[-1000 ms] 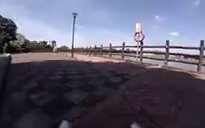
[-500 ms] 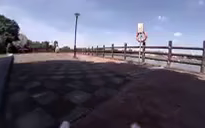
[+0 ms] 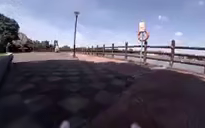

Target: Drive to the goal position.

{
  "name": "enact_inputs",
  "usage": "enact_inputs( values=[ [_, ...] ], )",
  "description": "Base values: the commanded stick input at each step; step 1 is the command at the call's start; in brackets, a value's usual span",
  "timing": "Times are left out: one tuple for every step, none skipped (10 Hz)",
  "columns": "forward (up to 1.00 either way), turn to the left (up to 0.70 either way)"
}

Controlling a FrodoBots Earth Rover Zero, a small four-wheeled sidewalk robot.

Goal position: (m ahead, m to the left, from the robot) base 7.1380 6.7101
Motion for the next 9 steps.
enact_inputs(
  values=[
    [0.7, 0.0],
    [0.7, 0.01],
    [0.7, 0.23],
    [0.7, 0.35],
    [0.7, 0.35],
    [0.7, 0.35],
    [0.7, 0.35],
    [0.7, 0.35],
    [0.7, 0.35]
  ],
)
